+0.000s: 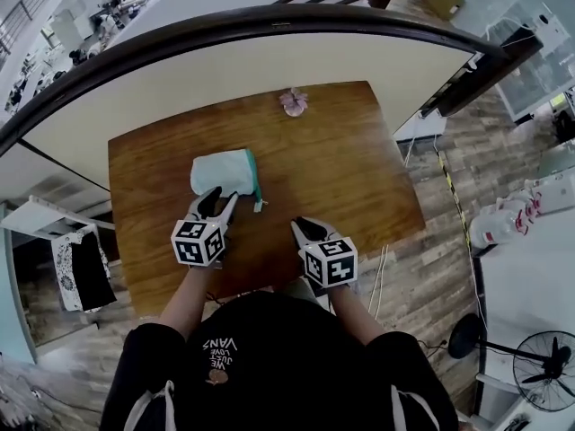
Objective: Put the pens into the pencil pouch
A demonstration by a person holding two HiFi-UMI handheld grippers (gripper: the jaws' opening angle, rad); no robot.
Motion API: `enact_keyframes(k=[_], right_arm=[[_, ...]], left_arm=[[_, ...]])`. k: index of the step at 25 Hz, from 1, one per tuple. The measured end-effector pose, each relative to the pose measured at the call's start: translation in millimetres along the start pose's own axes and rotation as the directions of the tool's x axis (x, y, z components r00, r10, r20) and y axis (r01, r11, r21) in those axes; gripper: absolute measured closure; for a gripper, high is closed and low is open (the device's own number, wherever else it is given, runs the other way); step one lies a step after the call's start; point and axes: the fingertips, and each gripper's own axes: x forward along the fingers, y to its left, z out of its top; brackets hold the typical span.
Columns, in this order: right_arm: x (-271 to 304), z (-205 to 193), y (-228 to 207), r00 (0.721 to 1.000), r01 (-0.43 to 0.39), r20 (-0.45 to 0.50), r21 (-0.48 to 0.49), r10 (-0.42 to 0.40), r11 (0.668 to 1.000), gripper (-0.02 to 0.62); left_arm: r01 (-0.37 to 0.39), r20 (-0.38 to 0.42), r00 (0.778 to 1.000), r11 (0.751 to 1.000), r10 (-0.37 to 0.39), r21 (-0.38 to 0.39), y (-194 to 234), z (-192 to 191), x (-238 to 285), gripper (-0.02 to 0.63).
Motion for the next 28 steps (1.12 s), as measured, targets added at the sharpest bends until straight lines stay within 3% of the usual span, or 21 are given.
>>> enact_keyframes(k=[7,14,22,28], right_arm=[[3,5,39,0.999,-0.018,0.042,-0.029,0.02,0.999,0.56],[-2,15,69,0.989,-0.023,0.142,-0.049,0.03,0.999,0.581],[-11,19,95,0.979,-0.052,0.196,-0.049,0.06,0.997,0.583],[-11,7,109,0.982,-0.051,0.181,-0.06,0.061,0.997,0.583]], left_arm=[[-0.045,0.106,0.993,0.999,0.044,0.011,10,23,-61,0.449],[-0.034,0.146,0.989,0.995,0.02,0.096,6,28,-108,0.559],[0.03,0.113,0.992,0.988,-0.047,0.148,-12,19,-143,0.594],[0.051,0.099,0.993,0.99,-0.064,0.128,-16,-1,-158,0.595]])
